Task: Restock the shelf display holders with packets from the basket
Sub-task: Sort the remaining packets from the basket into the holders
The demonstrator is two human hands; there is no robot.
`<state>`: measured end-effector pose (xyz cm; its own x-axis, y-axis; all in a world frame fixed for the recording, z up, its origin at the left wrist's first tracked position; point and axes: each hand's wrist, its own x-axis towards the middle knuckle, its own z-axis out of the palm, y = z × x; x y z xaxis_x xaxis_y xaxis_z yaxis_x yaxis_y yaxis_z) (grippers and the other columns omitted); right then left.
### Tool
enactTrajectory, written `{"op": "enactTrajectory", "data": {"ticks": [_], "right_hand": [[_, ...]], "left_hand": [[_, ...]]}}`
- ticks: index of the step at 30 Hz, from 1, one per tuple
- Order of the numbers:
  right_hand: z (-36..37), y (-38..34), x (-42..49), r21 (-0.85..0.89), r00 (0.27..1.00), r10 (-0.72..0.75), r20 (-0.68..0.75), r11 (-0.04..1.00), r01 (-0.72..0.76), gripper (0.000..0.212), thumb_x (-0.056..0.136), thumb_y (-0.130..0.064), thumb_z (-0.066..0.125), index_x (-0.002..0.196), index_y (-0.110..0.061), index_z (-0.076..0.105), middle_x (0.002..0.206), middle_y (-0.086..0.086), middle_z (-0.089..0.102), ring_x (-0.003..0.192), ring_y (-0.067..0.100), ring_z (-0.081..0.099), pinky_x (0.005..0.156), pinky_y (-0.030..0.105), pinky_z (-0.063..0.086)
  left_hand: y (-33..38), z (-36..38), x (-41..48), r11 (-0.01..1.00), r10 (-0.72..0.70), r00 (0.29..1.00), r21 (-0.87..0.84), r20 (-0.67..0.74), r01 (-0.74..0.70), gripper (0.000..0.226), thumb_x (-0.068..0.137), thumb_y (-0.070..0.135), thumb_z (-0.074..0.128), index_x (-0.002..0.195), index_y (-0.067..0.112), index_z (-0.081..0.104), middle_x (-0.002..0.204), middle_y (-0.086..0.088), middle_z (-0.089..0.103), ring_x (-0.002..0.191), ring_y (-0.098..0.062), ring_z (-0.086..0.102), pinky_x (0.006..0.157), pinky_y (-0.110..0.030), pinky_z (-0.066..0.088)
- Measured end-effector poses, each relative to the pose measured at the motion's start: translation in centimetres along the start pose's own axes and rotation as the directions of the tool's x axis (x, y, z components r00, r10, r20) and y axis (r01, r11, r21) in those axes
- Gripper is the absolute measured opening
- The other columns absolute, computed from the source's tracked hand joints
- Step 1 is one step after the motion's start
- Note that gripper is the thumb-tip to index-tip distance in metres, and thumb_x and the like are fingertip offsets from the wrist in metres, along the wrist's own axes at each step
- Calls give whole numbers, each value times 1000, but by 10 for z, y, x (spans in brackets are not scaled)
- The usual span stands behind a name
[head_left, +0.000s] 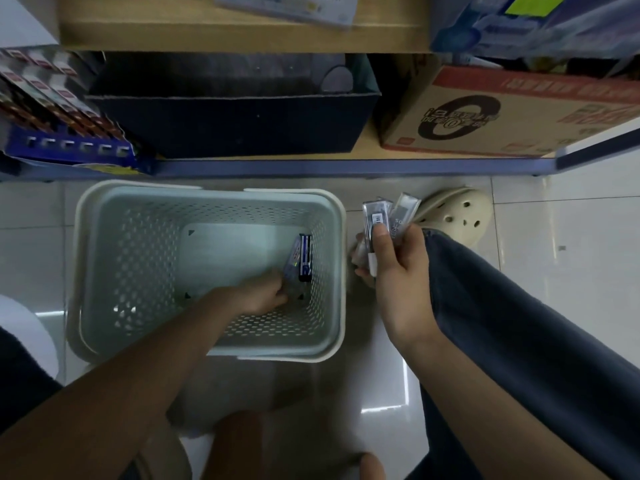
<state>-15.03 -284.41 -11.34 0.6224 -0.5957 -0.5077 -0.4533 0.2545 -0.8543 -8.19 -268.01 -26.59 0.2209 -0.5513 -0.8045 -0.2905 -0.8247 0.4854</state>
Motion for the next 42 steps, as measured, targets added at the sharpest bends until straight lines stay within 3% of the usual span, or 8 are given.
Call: {"op": "enactTrajectory", "data": {"ticks": [4, 8, 10, 14, 21, 32, 39, 42], "right_hand": [[-1, 1, 2, 12, 1000, -4, -8, 1000, 4, 12, 98, -21, 46, 91, -12, 44, 80, 12, 53, 71, 14, 53, 66, 30, 47], [0, 3, 2, -1, 1000, 7, 8, 1000, -7, 11, 97, -23, 46, 93, -13, 46, 79, 2, 56, 70, 4, 57, 64, 22, 51], [0, 5, 2, -19, 1000, -16, 14, 1000, 16, 11, 97, -22, 46, 92, -12, 46, 75, -1, 55, 65, 1, 56, 61, 18, 50], [1, 10, 2, -46, 1000, -30, -3, 998, 30, 11, 97, -19, 47, 90, -10, 47, 71, -4, 54, 60, -4, 54, 60, 8, 43], [3, 16, 4, -52, 1000, -2, 0, 999, 2, 16, 97, -24, 48, 91, -9, 46, 70, 1, 53, 60, 10, 51, 64, 27, 45], [5, 13, 3, -76, 999, 25, 29, 997, -23, 15, 97, -23, 48, 98, -8, 49, 64, -17, 58, 62, -3, 56, 68, 34, 51], [6, 9, 0, -69, 998, 38, 41, 997, -35, 11, 97, -24, 49, 92, -14, 48, 68, -13, 58, 68, 2, 59, 76, 42, 54], [8, 2, -5, -69, 997, 4, 80, 998, 1, 11, 97, -22, 48, 89, -15, 46, 77, -5, 59, 67, 3, 59, 66, 29, 53]], "left_hand": [[-3, -2, 16, 883, -186, 870, -467, -456, -56, 17, 92, 3, 51, 97, 6, 35, 75, -2, 40, 76, -17, 41, 59, -25, 31], [9, 4, 40, 809, -305, 804, -584, -510, -64, 30, 79, 14, 73, 89, 3, 47, 73, -1, 42, 73, -21, 44, 60, -28, 35], [17, 7, 45, 825, -341, 765, -564, -547, -36, 45, 73, 16, 79, 101, 0, 48, 90, -7, 44, 80, -20, 45, 67, -29, 37], [25, 5, 45, 868, -371, 737, -494, -565, 57, 56, 71, 18, 79, 112, 1, 45, 112, -13, 46, 95, -26, 51, 76, -32, 39], [1, -1, 40, 920, -295, 703, -392, -648, 24, 47, 72, 12, 76, 109, -4, 51, 112, -23, 51, 104, -34, 51, 85, -34, 38], [-5, -9, 41, 973, -224, 788, -86, -574, 214, 40, 89, 23, 59, 115, -5, 50, 120, -23, 48, 114, -35, 42, 92, -31, 28], [-1, -12, 23, 926, -314, 816, -345, -486, 151, 28, 93, 3, 47, 115, -13, 43, 116, -32, 48, 105, -40, 53, 81, -35, 35], [13, -19, -1, 784, -355, 838, -620, -414, 26, 5, 93, 0, 44, 93, 4, 44, 77, -23, 55, 56, -15, 64, 47, -26, 42]]}}
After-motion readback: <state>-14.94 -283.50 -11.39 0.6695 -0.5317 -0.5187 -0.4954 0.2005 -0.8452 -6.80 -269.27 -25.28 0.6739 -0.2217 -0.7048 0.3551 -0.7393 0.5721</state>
